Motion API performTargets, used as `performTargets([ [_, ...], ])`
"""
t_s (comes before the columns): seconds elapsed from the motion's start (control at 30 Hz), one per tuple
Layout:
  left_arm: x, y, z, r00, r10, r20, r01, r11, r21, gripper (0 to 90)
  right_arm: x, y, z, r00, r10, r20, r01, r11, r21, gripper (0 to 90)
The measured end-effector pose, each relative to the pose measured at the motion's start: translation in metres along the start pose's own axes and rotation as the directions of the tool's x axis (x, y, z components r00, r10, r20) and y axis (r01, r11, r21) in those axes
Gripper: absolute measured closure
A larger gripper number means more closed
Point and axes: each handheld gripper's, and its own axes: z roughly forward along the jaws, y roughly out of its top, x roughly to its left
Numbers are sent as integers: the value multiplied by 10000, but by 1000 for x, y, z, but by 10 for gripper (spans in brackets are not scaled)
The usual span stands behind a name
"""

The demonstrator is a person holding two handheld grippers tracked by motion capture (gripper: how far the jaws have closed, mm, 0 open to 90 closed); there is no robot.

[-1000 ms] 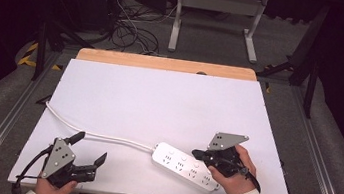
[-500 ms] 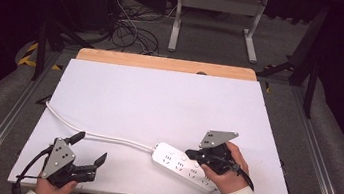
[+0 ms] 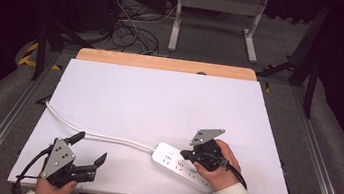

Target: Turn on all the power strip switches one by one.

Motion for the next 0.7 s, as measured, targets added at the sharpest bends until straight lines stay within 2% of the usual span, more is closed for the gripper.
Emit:
performTargets([
  [0.4,0,0,0,10000,6,6,-6,10000,-3,116,1,0,8,9999,-108,125,102,9991,413,900],
  [0.7,0,0,0,10000,48,17,-48,10000,-1,116,0,-1,9,9998,45,196,-55,9988,494,900],
])
